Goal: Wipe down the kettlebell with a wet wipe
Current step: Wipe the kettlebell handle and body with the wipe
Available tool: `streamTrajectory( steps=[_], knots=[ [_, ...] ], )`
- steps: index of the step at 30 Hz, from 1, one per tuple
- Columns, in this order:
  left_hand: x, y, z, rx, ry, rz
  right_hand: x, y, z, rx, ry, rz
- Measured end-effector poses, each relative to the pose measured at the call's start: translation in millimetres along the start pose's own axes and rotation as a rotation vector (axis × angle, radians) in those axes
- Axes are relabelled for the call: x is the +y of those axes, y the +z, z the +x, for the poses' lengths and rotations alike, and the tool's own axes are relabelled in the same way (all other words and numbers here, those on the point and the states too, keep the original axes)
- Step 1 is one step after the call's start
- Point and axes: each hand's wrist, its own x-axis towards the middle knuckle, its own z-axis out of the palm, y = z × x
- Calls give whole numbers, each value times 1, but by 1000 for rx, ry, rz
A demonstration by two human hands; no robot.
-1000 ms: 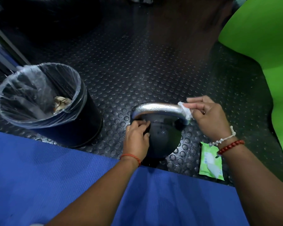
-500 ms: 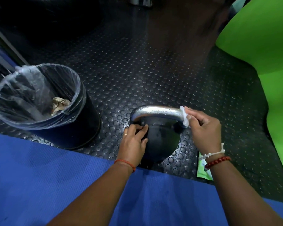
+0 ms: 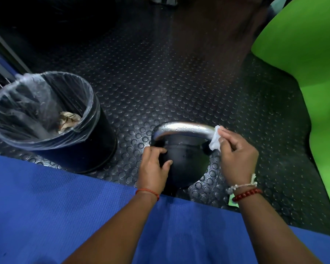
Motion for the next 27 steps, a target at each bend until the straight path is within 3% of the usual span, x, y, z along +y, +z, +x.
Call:
streamTrajectory(
  steps=[2,6,9,13,17,21,25,27],
  knots=[
    [5,1,2,79,-96,-122,0,2,4,21,86,42],
    [13,-4,13,206,-283,-385,-1,5,-7,56,-97,-31],
    [13,-8,22,223,-330,-343,-1,8,0,81,-11,25],
    [9,-11,35,136,-281,-213,-6,14,-8,80,-152,10],
    [13,-15,43,82,-231,-91,2,12,-1,134,48,69],
    [15,-19,45,69,-202,-61,0,16,-17,144,-147,-16],
    [17,-19,47,23,-209,-50,3,16,-5,169,-12,34],
    [16,-20,48,14,-210,-45,-3,19,-8,161,-68,9]
  ],
)
